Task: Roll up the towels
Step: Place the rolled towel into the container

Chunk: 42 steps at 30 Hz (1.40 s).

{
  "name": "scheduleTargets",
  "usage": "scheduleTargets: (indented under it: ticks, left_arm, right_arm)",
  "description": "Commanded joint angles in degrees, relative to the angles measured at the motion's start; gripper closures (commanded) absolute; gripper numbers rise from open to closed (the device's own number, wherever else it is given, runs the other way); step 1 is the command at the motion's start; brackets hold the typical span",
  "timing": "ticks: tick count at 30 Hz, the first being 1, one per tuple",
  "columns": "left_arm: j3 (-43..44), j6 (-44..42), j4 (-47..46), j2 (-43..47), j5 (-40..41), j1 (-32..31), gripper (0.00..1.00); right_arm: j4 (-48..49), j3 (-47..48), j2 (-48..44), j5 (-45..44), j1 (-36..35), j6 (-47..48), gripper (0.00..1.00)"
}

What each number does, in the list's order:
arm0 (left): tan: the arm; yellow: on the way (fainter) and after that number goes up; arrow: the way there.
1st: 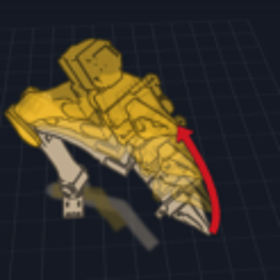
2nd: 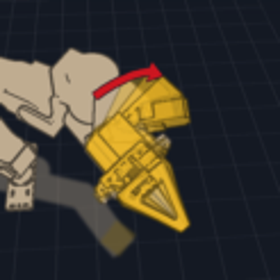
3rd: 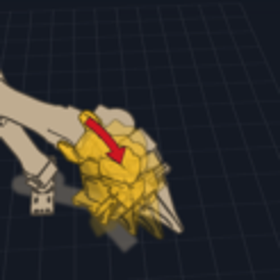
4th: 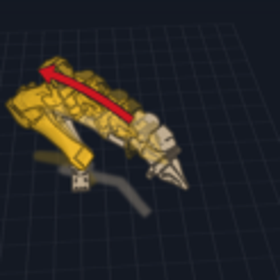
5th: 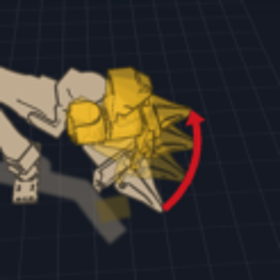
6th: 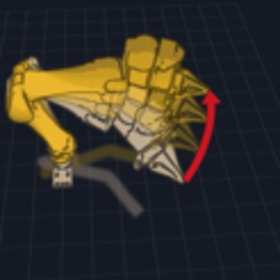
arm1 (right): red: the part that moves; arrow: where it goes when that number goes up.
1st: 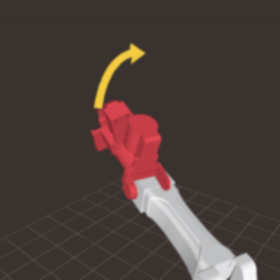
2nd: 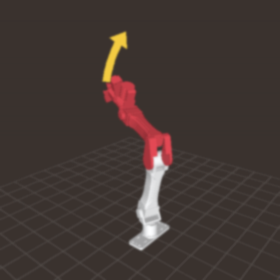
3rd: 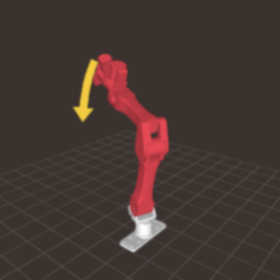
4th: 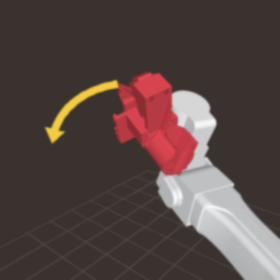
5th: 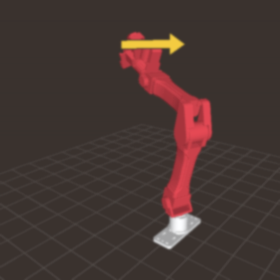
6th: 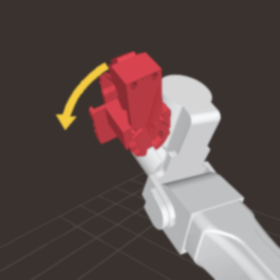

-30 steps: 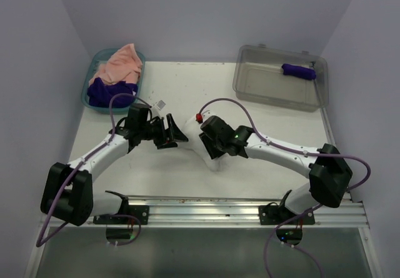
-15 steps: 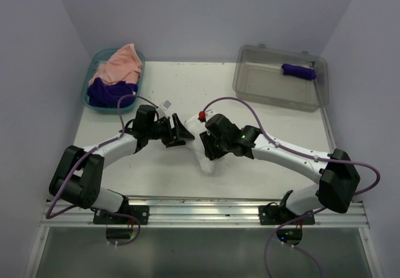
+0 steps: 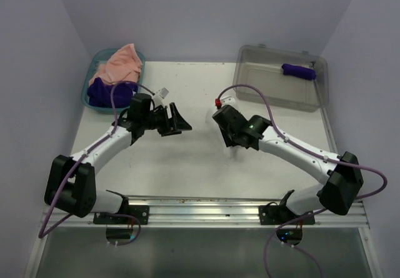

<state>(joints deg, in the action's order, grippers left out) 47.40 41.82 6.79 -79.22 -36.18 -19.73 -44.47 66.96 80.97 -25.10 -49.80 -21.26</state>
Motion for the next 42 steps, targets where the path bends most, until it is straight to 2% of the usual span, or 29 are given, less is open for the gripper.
scheduleTargets:
  ticks: [1,8,12,14,22,25,29,31,34,38,42]
  left_arm:
    - [2.9,-4.0,5.1,2.6,-0.2,2.9,0.28]
    - [4.5,-5.5,8.0,3.3,-1.3,5.1,0.28]
    - [5.9,-6.1,8.9,2.7,-2.0,5.4,0.28]
    - [6.5,-6.4,9.5,2.1,-2.3,5.7,0.28]
    - [9.0,-7.7,11.9,-0.1,-3.1,6.5,0.28]
    - [9.6,-8.2,12.9,-0.7,-3.5,6.9,0.28]
    - [10.4,-8.9,15.0,-0.8,-3.5,7.1,0.28]
    - [10.8,-9.5,16.0,-0.8,-3.0,7.2,0.28]
    - [10.8,-9.3,16.3,-0.5,-2.9,7.4,0.28]
    - [11.1,-8.8,16.2,-1.3,-3.1,7.5,0.28]
    - [11.9,-8.3,16.1,-2.3,-3.0,7.5,0.28]
  right_arm:
    - [-4.1,5.0,-3.9,-9.8,3.3,0.6,1.00]
    - [-4.4,13.1,-3.4,-9.2,13.3,3.8,1.00]
    - [-6.5,24.1,1.5,-7.7,19.3,4.9,1.00]
    - [-8.3,28.1,4.1,-4.1,24.1,3.9,1.00]
    - [-16.4,51.7,24.5,-0.9,35.5,-9.4,1.00]
    - [-19.9,58.3,30.5,-4.9,37.0,-15.9,1.00]
    - [-20.7,59.8,33.7,-10.7,39.1,-29.3,1.00]
    - [-19.5,59.1,34.6,-12.4,40.0,-32.4,1.00]
    - [-19.3,59.1,35.6,-11.7,40.8,-39.3,1.00]
    - [-14.4,59.2,37.7,-7.3,40.9,-42.8,1.00]
    - [-15.8,60.9,40.2,-5.4,40.8,-50.0,1.00]
